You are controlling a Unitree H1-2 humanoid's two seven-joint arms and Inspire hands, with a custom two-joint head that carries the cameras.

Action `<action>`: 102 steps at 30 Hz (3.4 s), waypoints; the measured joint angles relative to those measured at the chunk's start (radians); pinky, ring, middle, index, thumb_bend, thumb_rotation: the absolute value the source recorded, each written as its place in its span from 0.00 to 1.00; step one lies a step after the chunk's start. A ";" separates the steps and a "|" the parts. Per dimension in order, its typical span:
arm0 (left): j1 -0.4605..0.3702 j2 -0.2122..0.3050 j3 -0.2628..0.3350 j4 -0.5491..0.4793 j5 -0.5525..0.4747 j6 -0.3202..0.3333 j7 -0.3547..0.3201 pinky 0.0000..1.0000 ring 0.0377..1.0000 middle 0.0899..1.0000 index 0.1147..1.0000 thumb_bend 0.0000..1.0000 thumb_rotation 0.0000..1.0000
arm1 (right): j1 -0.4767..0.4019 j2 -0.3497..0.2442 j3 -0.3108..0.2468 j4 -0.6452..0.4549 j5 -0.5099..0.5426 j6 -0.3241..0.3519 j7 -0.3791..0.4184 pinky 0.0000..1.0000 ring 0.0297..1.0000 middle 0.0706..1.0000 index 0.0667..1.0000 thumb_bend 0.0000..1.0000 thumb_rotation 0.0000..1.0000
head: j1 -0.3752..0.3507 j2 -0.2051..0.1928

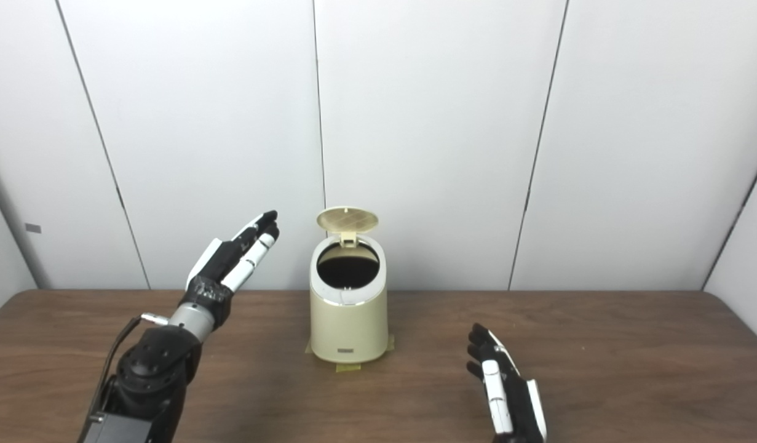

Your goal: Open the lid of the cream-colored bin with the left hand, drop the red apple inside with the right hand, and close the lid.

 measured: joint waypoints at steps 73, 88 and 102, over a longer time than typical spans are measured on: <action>-0.250 0.146 -0.406 0.012 0.819 -0.272 -0.199 0.92 0.87 0.85 0.84 0.54 0.76 | -0.011 -0.034 0.105 0.013 -0.227 0.014 -0.065 0.75 0.84 0.86 0.96 0.47 1.00 | -0.018 0.017; -0.202 0.150 -0.402 -0.050 0.826 -0.262 -0.281 0.91 0.86 0.84 0.85 0.55 0.79 | -0.017 -0.035 0.108 0.020 -0.239 0.027 -0.075 0.75 0.84 0.84 0.96 0.47 0.99 | -0.031 0.023; -0.141 0.159 -0.380 -0.074 0.817 -0.303 -0.305 0.87 0.81 0.82 0.86 0.54 0.70 | -0.020 -0.035 0.113 0.022 -0.250 0.043 -0.080 0.74 0.83 0.84 0.96 0.51 0.91 | -0.041 0.034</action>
